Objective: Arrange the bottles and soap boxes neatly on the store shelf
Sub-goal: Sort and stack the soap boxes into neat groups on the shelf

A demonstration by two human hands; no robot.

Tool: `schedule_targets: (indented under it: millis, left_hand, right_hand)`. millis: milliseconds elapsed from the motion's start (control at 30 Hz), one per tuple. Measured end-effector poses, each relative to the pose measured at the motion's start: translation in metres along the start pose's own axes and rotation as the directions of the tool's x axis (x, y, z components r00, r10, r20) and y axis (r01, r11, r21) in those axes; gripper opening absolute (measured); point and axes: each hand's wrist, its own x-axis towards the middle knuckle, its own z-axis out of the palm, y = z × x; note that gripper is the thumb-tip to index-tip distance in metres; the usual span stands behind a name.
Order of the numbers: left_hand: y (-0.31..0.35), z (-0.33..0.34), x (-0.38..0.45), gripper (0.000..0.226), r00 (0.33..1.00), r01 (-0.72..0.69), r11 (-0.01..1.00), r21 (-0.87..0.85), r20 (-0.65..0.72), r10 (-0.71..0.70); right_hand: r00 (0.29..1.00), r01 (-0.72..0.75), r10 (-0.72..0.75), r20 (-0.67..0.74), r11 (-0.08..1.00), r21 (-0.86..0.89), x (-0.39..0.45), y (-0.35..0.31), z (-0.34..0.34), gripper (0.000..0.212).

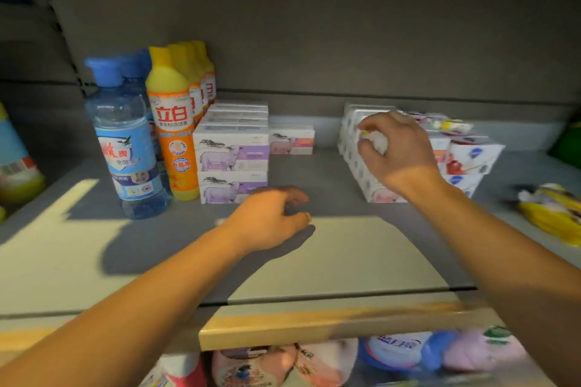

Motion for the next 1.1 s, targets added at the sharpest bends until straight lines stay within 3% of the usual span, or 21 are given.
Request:
schedule_targets:
  millis: [100,200,267,433,533,667,733,800,867,967,1033,1100]
  left_hand:
    - [0.016,0.013,0.016,0.033,1.000,0.007,0.995,-0.100,-0.021,-0.009]
    - [0.020,0.026,0.025,0.028,0.996,-0.002,0.987,-0.159,-0.093,-0.013]
    - [0.017,0.030,0.028,0.026,0.991,-0.005,0.977,-0.214,-0.133,-0.024]
    - [0.009,0.028,0.030,0.022,0.990,0.002,0.937,-0.350,-0.133,-0.051]
    - [0.011,0.026,0.031,0.021,0.989,-0.010,0.920,-0.393,-0.142,-0.050]
    - [0.014,0.019,0.027,0.030,0.988,-0.033,0.883,-0.468,-0.147,-0.041]
    - [0.016,0.014,0.023,0.047,0.986,-0.066,0.850,-0.522,-0.167,-0.026]
    - [0.017,0.011,0.019,0.054,0.987,-0.111,0.758,-0.642,-0.161,0.009]
    - [0.016,0.011,0.017,0.041,0.992,-0.115,0.674,-0.730,-0.123,0.037]
    - [0.011,0.009,0.018,0.017,0.995,-0.007,0.698,-0.716,-0.075,-0.067]
    - [0.008,0.007,0.019,0.015,0.985,0.095,0.605,-0.790,-0.013,-0.172]
    - [0.007,0.005,0.019,0.020,0.965,0.167,0.477,-0.863,0.045,-0.257]
  right_hand:
    - [0.993,-0.120,0.121,-0.002,0.983,-0.140,-0.002,0.039,-0.026,0.040]
    - [0.952,-0.181,0.250,0.176,0.925,-0.334,-0.001,0.073,-0.031,0.069]
    - [0.939,-0.152,0.255,0.232,0.910,-0.386,-0.004,0.088,-0.025,0.078]
    - [0.992,-0.101,0.123,0.035,0.920,-0.379,-0.010,0.096,-0.015,0.072]
    - [0.990,-0.139,0.144,0.007,0.964,-0.227,-0.012,0.090,-0.027,0.060]
    - [0.997,0.013,-0.013,-0.081,1.000,-0.003,-0.026,0.058,-0.039,0.052]
    - [0.999,-0.018,0.023,-0.035,0.990,0.141,-0.034,0.034,-0.037,0.052]
    - [0.989,-0.139,0.123,0.079,0.954,0.264,-0.041,0.011,-0.028,0.050]
    - [0.955,-0.283,0.219,0.200,0.875,0.393,-0.052,-0.006,-0.014,0.041]
    - [0.904,-0.427,0.326,0.276,0.692,0.582,-0.070,-0.017,0.008,0.033]
    - [0.877,-0.474,0.361,0.317,0.546,0.690,-0.079,-0.016,0.019,0.041]
    - [0.868,-0.491,0.305,0.391,0.415,0.766,-0.085,-0.010,0.026,0.060]
